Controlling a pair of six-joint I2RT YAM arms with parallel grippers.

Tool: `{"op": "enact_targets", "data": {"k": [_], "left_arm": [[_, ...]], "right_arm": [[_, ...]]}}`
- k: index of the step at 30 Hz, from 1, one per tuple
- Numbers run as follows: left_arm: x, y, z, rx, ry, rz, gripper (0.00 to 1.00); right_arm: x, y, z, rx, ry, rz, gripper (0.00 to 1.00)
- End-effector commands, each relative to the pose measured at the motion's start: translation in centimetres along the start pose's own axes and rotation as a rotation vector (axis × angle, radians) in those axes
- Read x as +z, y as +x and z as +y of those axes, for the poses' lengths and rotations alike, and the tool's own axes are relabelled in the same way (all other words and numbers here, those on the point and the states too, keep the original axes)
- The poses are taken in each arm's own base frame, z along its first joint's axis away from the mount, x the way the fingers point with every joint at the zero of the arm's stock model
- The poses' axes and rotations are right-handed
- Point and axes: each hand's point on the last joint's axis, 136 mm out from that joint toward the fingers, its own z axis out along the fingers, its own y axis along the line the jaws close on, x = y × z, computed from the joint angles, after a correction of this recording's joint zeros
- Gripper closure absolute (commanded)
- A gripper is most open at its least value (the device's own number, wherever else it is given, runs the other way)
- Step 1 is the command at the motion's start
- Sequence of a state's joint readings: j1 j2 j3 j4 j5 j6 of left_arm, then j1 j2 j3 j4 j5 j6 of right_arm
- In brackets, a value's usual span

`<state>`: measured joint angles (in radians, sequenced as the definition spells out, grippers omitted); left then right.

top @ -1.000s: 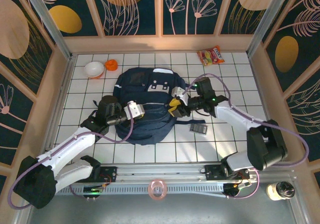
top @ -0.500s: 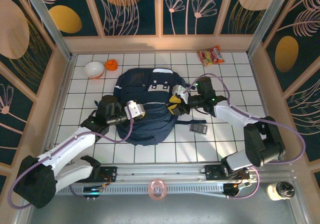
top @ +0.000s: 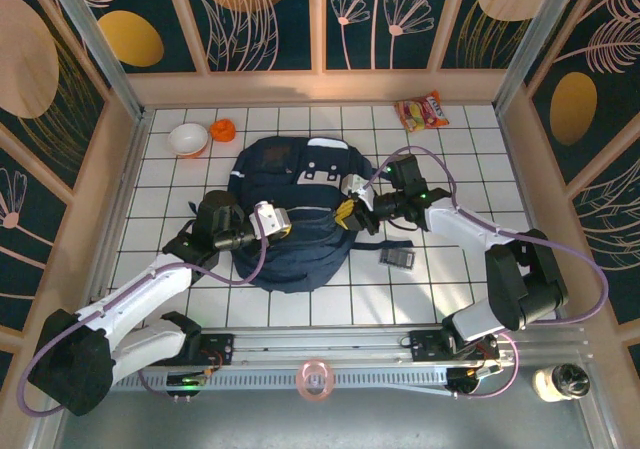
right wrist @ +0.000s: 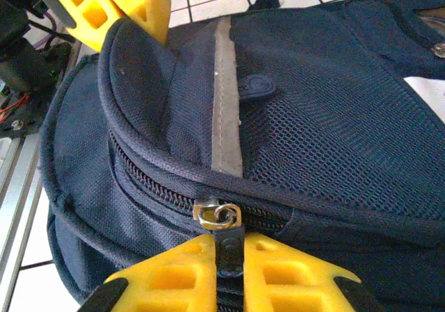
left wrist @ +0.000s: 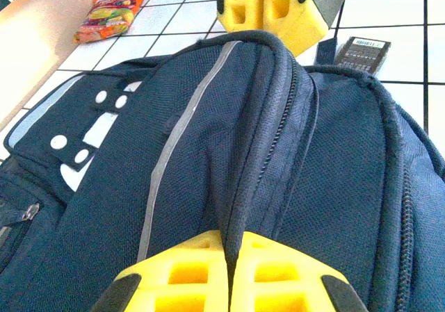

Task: Pack the student bag

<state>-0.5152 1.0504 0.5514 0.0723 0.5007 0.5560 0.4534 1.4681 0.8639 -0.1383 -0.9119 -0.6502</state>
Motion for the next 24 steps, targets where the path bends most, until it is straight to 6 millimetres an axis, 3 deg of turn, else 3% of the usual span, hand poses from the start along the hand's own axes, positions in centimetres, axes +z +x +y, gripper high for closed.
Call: {"op": "enact_targets", "data": {"k": [1,5,13,24], "left_arm": [[-0.6,-4.9,1.7,0.078,-0.04,-0.16,1.0],[-0.6,-4.8,2.0,0.071,-0.056,-0.153,1.0],[-0.5,-4.3,4.0,0.028,-0.154,-0.116,1.0],[-0.4,-4.5,3.8,0.027,-0.144,-0.124,1.0]], "right_arm": [[-0.2,-1.2,2.3,0.013,-0.086,-0.022,0.93],[-0.3,-1.5,2.8,0.033,-0.096,-0.033,1.0],[-0.2,-2.1,4.0,0.045,-0.061,-0.016,1.0],[0.1,-2.6,5.8,0.098,-0.087,-0.024,1.0]]}}
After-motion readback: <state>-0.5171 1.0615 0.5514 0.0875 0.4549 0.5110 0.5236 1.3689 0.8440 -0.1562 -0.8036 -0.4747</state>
